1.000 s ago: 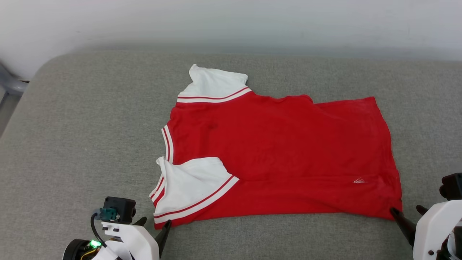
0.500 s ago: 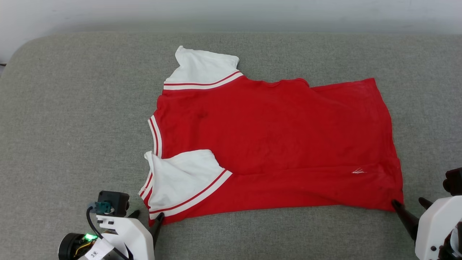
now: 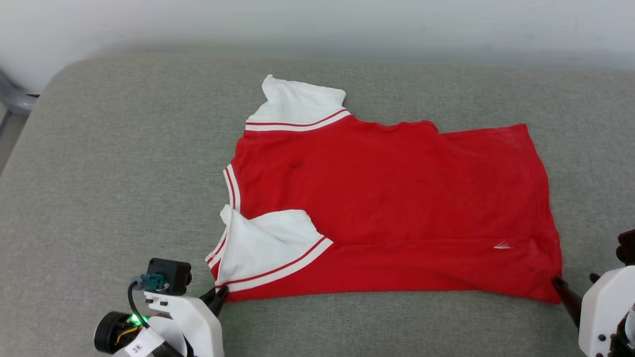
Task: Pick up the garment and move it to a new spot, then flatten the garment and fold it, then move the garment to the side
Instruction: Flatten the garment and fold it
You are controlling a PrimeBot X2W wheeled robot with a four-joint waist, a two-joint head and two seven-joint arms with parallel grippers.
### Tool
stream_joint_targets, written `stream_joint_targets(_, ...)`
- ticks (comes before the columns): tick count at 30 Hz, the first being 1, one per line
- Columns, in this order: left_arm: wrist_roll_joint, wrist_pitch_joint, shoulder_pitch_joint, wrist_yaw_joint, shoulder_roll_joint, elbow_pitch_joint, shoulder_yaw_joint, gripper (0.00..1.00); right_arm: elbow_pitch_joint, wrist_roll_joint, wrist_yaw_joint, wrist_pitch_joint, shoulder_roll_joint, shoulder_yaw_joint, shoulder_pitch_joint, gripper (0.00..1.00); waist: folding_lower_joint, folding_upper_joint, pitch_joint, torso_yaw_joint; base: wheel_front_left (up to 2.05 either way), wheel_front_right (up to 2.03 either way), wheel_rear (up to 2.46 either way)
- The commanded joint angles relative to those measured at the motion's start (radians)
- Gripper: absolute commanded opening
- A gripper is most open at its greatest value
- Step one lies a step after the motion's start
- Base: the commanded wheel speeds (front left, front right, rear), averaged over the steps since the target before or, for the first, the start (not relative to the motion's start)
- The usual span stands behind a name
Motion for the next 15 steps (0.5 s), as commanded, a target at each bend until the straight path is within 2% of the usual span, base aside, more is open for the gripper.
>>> stream_joint_targets(1, 0.01, -0.008, 0.003, 0.01, 0.011, -0.028, 0.007, 0.0, 0.019, -0.019, -0.001, 0.003, 0.001, -0.009, -0.015, 1.0, 0.0, 0.0, -0.009, 0.014, 0.0, 0.0, 0.0)
stream_joint_targets(6, 0.055, 0.001, -0.008, 0.043, 0.047, -0.136, 0.003, 0.0, 0.105, -0.077, -0.001, 0.0, 0.017, -0.031, -0.042, 1.0, 0.0, 0.0, -0.004, 0.036, 0.0, 0.0, 0.0)
stream_joint_targets(15, 0.089, 0.033, -0.011, 0.086, 0.068, -0.267, -0.008, 0.0, 0.213, -0.127, -0.001, -0.009, 0.052, -0.047, -0.081, 1.0, 0.0, 0.0, 0.036, 0.06, 0.0, 0.0, 0.0)
